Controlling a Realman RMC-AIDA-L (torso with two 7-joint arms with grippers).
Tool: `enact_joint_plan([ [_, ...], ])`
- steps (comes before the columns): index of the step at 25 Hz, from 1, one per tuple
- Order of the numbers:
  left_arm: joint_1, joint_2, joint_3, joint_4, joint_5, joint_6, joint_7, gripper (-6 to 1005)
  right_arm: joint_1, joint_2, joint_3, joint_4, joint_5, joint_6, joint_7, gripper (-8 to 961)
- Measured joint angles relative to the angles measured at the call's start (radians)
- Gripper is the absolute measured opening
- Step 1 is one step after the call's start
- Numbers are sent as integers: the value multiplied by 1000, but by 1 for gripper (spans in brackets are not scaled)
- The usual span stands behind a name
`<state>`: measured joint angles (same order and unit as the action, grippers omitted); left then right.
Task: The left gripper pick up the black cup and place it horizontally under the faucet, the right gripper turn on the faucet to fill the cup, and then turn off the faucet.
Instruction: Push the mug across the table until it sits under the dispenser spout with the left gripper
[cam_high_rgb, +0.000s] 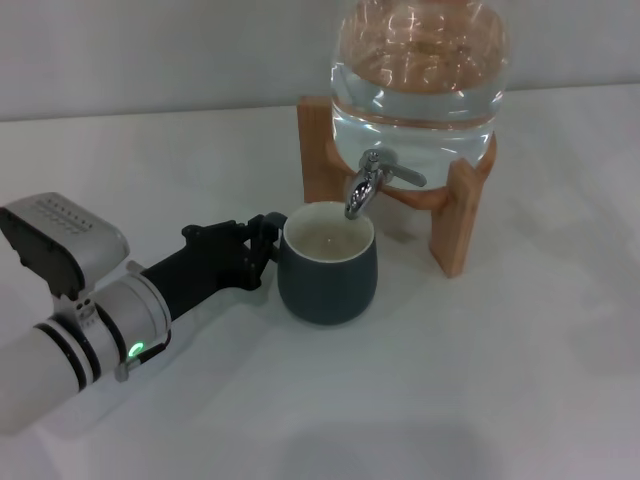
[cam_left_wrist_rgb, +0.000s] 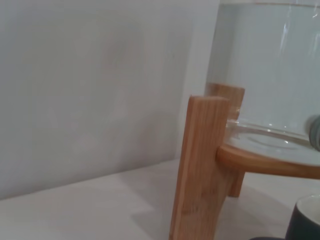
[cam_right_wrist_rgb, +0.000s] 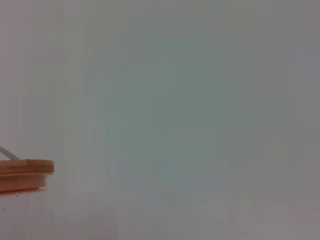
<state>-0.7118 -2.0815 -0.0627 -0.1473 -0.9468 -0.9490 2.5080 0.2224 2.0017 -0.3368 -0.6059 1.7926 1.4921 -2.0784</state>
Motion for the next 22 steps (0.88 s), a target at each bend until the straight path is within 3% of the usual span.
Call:
enact_joint_plan([
  [22,-30,-1,3,36,94,4,-140,117,-2,0,0,5,1,1,-5,842],
])
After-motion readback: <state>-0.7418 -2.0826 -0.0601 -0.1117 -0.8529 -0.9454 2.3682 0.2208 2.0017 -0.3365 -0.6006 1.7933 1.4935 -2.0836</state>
